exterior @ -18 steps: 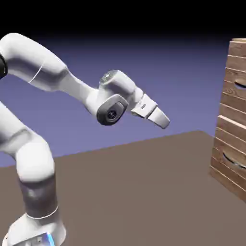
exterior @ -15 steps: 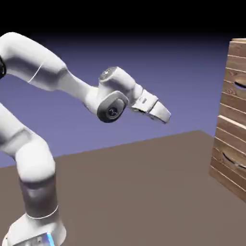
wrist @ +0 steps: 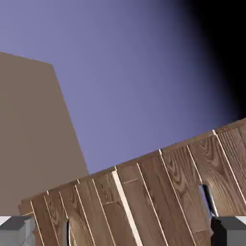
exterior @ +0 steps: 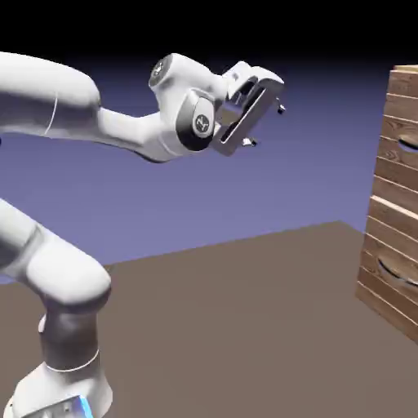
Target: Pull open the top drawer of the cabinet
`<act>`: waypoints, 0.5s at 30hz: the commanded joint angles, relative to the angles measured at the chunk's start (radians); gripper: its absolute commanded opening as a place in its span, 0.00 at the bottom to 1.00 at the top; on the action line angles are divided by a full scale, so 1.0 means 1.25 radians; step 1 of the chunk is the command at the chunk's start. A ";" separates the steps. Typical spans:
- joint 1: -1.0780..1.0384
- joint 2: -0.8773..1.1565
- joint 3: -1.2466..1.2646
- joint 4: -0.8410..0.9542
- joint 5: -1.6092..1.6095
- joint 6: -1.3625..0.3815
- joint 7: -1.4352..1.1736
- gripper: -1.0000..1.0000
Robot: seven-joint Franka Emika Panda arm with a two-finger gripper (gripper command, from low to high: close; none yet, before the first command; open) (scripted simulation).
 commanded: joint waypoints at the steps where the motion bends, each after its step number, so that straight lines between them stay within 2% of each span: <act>1: 0.020 -0.007 -0.016 0.012 -0.029 -0.004 -0.035 0.50; 15: 0.301 -0.110 -0.234 0.179 -0.429 -0.059 -0.522 0.50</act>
